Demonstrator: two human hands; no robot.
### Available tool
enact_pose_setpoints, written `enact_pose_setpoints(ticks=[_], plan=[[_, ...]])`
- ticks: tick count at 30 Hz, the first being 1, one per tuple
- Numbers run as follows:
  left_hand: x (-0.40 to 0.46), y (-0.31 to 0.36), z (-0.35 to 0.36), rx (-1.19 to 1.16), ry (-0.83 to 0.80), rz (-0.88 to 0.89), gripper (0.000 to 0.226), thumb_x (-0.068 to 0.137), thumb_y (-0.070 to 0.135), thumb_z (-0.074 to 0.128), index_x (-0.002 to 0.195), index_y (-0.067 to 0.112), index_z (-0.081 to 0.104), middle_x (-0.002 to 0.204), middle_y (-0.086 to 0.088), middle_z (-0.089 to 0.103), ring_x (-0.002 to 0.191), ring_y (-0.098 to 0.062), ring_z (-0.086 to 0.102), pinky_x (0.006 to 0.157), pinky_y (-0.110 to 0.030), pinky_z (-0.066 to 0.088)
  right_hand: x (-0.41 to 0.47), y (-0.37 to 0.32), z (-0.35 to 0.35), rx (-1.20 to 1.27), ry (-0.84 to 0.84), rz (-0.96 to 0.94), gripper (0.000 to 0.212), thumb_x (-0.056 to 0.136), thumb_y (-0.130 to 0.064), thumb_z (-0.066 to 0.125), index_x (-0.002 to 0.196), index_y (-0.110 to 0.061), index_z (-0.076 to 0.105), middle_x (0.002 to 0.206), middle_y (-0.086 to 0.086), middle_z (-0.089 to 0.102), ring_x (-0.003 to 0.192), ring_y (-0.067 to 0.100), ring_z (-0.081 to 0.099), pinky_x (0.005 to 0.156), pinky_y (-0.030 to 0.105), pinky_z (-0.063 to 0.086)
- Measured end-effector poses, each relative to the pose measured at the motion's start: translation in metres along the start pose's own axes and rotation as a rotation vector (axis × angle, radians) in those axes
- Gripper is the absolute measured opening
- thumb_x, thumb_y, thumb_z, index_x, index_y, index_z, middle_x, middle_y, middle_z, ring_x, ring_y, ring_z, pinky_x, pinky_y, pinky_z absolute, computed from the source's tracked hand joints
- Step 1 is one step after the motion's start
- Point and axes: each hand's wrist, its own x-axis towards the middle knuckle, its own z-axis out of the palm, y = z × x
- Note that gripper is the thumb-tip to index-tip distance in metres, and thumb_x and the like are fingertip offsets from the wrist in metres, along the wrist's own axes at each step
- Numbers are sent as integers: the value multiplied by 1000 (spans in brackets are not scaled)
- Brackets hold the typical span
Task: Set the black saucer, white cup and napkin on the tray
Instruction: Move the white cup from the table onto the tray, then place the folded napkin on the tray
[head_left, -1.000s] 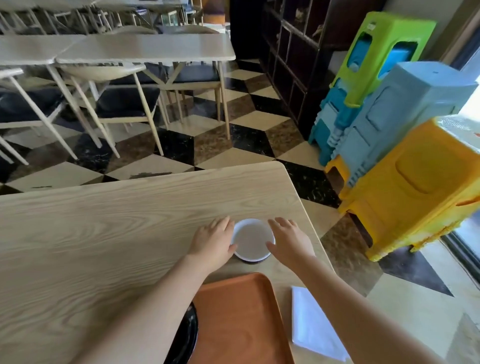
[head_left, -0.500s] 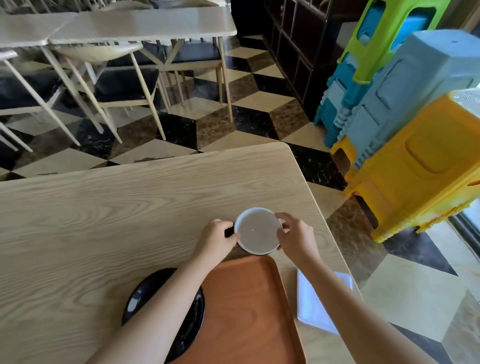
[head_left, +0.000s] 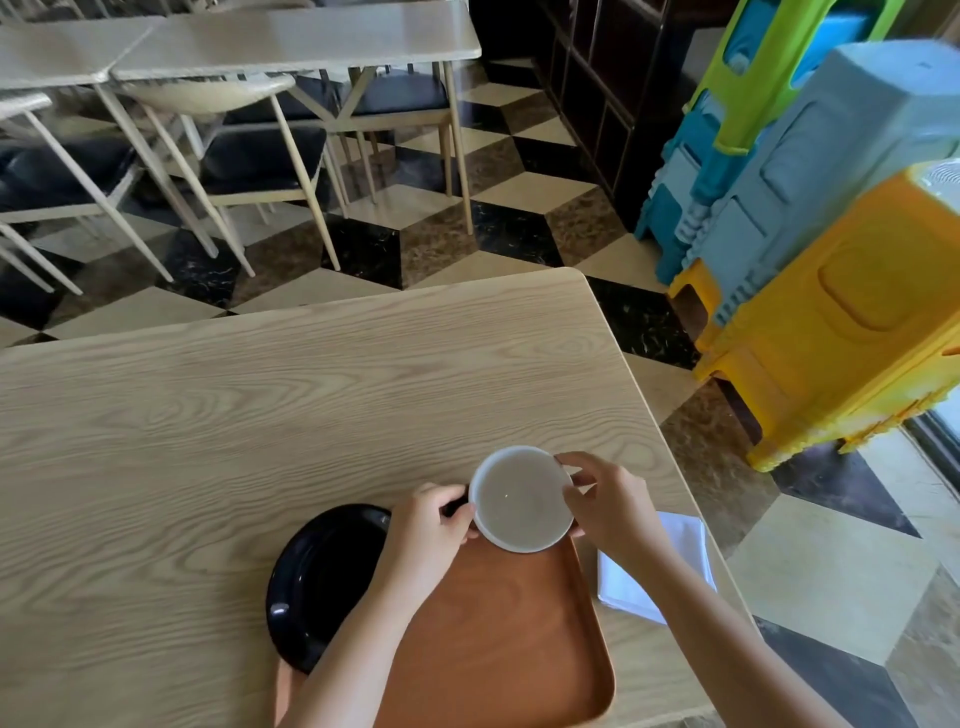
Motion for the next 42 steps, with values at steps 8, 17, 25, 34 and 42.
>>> enact_pose_setpoints(ticks=[8, 17, 25, 34, 42], plan=[[-5, -9, 11, -57, 39, -52, 18, 83, 6, 60, 88, 20, 71, 82, -7, 69, 64, -9, 71, 75, -41, 59, 4, 9, 4, 10, -34, 40, 36, 82, -5, 49, 109, -26, 64, 91, 1, 64, 39, 8, 61, 43, 12, 50], [-7, -9, 12, 11, 51, -38, 17, 84, 11, 60, 98, 11, 68, 83, -7, 73, 69, -6, 70, 80, -37, 56, 2, 13, 4, -70, -39, -6, 34, 84, -17, 54, 114, -30, 60, 103, 2, 68, 68, 21, 62, 75, 36, 57], [-22, 4, 4, 529, 182, 55, 37, 91, 32, 48, 123, 14, 55, 123, -2, 60, 101, -23, 62, 79, -39, 52, -27, 19, -9, -185, -12, -52, 33, 90, -19, 50, 122, -21, 56, 116, 4, 64, 96, 20, 62, 78, 30, 45], [-87, 19, 108, 650, -71, 778, 44, 84, 31, 46, 124, 15, 54, 127, -10, 60, 118, -23, 56, 94, -36, 51, -76, 99, -44, -367, 263, 42, 42, 85, -12, 58, 127, -14, 52, 131, 9, 53, 121, 30, 44, 88, 38, 45], [-81, 5, 162, 968, -395, 570, 62, 76, 48, 30, 127, 20, 53, 127, -14, 61, 119, -24, 57, 101, -39, 31, -67, 120, -50, -415, 130, 38, 52, 85, -17, 59, 135, -18, 43, 137, 2, 50, 126, 24, 39, 93, 36, 43]])
